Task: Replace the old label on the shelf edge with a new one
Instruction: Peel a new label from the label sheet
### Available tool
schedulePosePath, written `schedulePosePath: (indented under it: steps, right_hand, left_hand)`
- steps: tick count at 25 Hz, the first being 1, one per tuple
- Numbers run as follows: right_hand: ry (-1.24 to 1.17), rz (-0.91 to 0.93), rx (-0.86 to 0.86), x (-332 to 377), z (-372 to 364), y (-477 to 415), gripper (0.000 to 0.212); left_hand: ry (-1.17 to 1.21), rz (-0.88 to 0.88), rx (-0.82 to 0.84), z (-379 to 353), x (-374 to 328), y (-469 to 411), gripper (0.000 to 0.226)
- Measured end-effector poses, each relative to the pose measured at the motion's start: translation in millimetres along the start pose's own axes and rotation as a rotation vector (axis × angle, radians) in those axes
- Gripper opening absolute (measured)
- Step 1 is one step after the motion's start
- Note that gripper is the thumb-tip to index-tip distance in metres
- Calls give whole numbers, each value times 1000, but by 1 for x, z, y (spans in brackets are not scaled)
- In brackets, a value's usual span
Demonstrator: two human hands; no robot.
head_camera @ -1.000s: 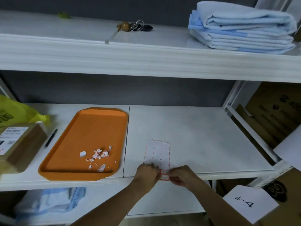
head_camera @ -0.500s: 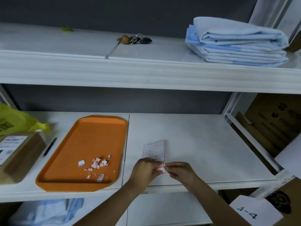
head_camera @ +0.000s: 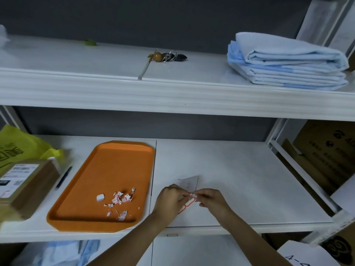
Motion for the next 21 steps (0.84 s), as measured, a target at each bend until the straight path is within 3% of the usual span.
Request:
schedulePosePath:
  steps: [10, 21]
  right_hand:
    - [-23, 48, 18, 1, -13, -6, 7]
    - [-7, 95, 23, 7, -22, -8, 10]
  left_hand:
    - [140, 108, 76, 2, 24, 1, 29]
    - [215, 151, 31, 7, 32, 4, 25]
Point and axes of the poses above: each hand's wrist, its own y-axis away from the middle knuckle, its own z-axis out of the back of the hand, x = y × z, the point moved 7 cm from there along -y, towards the middle knuckle, and after that the axes turned 6 degrees about x, right-handed, at the moved point
